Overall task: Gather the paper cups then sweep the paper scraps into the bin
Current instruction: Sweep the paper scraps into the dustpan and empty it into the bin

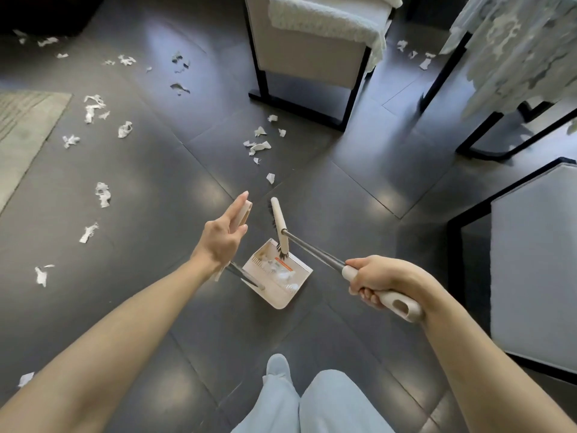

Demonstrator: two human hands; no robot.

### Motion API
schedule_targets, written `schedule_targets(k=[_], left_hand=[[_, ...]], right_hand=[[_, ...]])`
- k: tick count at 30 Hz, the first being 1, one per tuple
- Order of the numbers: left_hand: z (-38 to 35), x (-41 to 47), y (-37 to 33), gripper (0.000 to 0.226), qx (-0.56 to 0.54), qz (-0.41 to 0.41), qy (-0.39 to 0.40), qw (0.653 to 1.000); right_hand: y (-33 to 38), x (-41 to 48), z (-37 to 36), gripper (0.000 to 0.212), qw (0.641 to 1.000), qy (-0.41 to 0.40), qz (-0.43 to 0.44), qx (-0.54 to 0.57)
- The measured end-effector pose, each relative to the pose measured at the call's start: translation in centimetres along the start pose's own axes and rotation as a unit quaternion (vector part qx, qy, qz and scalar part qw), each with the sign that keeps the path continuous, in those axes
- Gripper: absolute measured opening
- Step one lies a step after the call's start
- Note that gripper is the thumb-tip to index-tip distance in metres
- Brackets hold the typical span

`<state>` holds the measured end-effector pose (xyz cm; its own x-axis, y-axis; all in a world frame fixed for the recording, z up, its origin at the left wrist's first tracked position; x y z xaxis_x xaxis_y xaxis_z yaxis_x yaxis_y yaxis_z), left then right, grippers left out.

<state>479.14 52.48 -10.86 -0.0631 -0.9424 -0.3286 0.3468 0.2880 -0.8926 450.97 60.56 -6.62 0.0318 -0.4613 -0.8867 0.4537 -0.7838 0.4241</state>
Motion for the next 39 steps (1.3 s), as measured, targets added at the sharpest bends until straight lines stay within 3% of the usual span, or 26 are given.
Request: schedule_targets(k=[6, 15, 19, 26, 29, 34, 39], left_hand=[[1.6, 3.8, -2.6, 0.074, 0.009, -0.020, -0.070, 0.997], [1.3, 15.0, -5.5, 0.070, 0.012, 0.010, -0.147, 0.989], [1.1, 21.5, -7.0, 0.069, 0.010, 0.039, -0.194, 0.980], [0.8, 29.8, -9.3, 0.068, 0.018, 0.081, -0.230, 0.970], [1.3, 32.6, -9.9, 0.063, 0.085, 0.111, -0.241, 0.960], [1.9, 35.1, -10.6, 0.062, 0.106, 0.115, -0.252, 0.955], [3.4, 34.7, -10.5, 0.062, 0.092, 0.118, -0.256, 0.955]], right_hand=[[6.5, 1.8, 3.5, 0.067, 0.998, -0.027, 0.053, 0.017], [19.7, 10.6, 12.9, 0.044, 0.985, -0.025, 0.111, -0.130], [26.4, 15.5, 17.5, 0.034, 0.956, -0.016, 0.143, -0.254], [33.5, 23.1, 22.1, 0.039, 0.895, 0.008, 0.152, -0.419], [33.0, 25.1, 22.2, 0.042, 0.892, 0.038, 0.131, -0.431], [32.0, 25.2, 20.7, 0.052, 0.903, 0.129, 0.094, -0.400], [34.1, 23.8, 21.8, 0.048, 0.932, 0.135, 0.079, -0.326]])
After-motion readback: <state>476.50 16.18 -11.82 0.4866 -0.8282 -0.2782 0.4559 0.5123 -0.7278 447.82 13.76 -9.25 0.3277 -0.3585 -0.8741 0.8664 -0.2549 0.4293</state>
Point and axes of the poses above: each hand's wrist, its own x-axis towards the middle knuckle, its own z-axis out of the back of the hand, y = z × x, the point moved 4 cm from there along x, towards the middle knuckle, and after that the axes turned 4 degrees about z, right-handed, at the moved point
